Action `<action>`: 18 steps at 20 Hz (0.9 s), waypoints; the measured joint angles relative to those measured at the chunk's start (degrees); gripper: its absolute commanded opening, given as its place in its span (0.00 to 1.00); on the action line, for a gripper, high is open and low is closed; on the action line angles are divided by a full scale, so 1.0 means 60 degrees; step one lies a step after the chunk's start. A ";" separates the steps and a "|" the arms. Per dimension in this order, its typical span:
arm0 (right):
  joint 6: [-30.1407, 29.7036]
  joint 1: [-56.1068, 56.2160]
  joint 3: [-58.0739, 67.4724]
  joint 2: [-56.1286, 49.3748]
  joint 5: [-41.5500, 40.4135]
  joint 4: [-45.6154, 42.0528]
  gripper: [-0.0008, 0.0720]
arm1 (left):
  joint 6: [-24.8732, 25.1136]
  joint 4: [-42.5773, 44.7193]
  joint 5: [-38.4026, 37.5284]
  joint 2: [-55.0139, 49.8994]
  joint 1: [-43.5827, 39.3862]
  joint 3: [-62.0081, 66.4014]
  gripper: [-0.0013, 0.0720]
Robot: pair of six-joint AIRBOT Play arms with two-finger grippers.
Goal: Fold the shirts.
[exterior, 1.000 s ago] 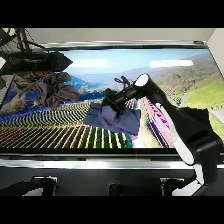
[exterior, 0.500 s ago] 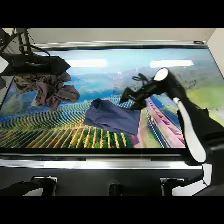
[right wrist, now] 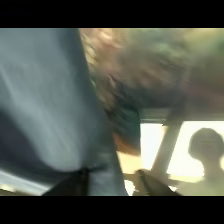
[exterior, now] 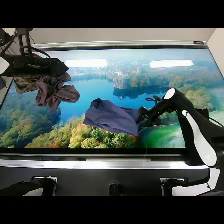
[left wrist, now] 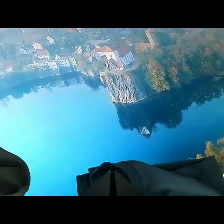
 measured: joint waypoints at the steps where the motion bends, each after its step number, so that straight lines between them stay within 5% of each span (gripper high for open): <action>1: -0.0040 0.0066 -0.0168 -0.0044 -0.0295 0.0248 0.08 | 0.0000 0.0007 -0.0015 0.0000 0.0000 0.0000 0.06; 8: -0.1308 -0.0284 0.1024 0.0608 -0.0889 0.1989 0.05 | -0.0004 0.0026 -0.0120 0.0000 0.0000 0.0000 0.06; 18: -0.0164 -0.4393 0.6164 0.1297 0.2102 0.1679 0.05 | 0.0029 0.0029 -0.0018 0.0000 0.0000 0.0000 0.06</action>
